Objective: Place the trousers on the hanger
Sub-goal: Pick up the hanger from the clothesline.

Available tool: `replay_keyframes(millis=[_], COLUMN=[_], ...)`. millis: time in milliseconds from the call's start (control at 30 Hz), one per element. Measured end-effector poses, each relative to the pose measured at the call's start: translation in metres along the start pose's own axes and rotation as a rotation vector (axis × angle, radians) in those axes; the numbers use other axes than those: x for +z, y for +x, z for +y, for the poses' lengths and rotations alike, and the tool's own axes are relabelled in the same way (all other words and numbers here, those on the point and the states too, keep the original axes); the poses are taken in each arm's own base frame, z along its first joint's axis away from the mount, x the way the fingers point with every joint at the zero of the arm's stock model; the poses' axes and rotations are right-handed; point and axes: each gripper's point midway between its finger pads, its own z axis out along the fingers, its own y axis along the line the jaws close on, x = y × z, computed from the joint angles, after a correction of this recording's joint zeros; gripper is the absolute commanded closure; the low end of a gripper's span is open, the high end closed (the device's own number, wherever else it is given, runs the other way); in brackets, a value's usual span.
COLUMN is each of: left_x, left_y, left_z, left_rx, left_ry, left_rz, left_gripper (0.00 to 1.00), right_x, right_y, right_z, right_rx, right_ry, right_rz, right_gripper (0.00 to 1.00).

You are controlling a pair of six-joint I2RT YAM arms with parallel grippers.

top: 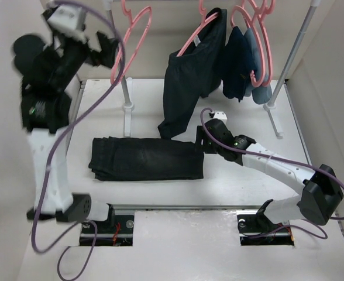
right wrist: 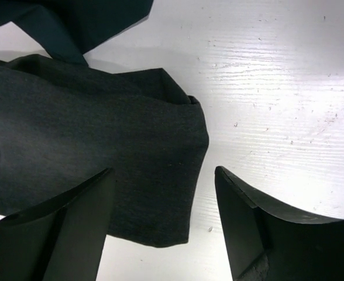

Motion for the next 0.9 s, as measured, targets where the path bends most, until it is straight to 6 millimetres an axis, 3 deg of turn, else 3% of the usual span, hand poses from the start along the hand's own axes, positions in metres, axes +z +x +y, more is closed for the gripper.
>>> replay_keyframes(millis=[67,167,267,333,367,400,467,567,600,700,900], left_x=[0.041,0.095,0.121,0.126,0.126,0.125,0.123,0.113,0.109,0.1,0.089], left_y=[0.028,0.101,0.158,0.178,0.184,0.186,0.185,0.189,0.191,0.188,0.158], left_z=[0.0,-0.005,-0.006,0.0,0.005,0.01,0.017,0.02,0.02,0.014,0.011], left_rx=[-0.026,-0.064,-0.068,-0.052,-0.04,-0.027,-0.01,0.002,0.002,0.011,0.022], left_ry=[0.015,0.017,-0.017,-0.063,-0.09,-0.117,-0.156,-0.185,-0.189,-0.191,-0.197], left_rz=[0.054,0.208,0.335,0.385,0.4,0.409,0.408,0.42,0.428,0.418,0.359], left_gripper=[0.01,0.01,0.02,0.08,0.16,0.34,0.58,0.91,0.98,1.0,1.0], right_x=[0.0,0.002,0.003,0.001,0.0,-0.002,-0.006,-0.011,-0.012,-0.012,-0.013], right_y=[0.001,0.009,0.017,0.02,0.021,0.021,0.02,0.016,0.015,0.015,0.016], right_z=[-0.001,-0.007,-0.013,-0.016,-0.018,-0.018,-0.017,-0.015,-0.014,-0.015,-0.017], right_rx=[-0.01,-0.022,-0.028,-0.029,-0.029,-0.026,-0.025,-0.022,-0.021,-0.021,-0.025], right_ry=[0.003,0.015,0.027,0.031,0.032,0.029,0.022,0.009,0.008,0.011,0.018], right_rz=[0.002,0.015,0.03,0.035,0.036,0.033,0.026,0.008,0.004,0.002,0.008], right_gripper=[0.26,0.26,0.26,0.26,0.26,0.26,0.26,0.26,0.26,0.26,0.26])
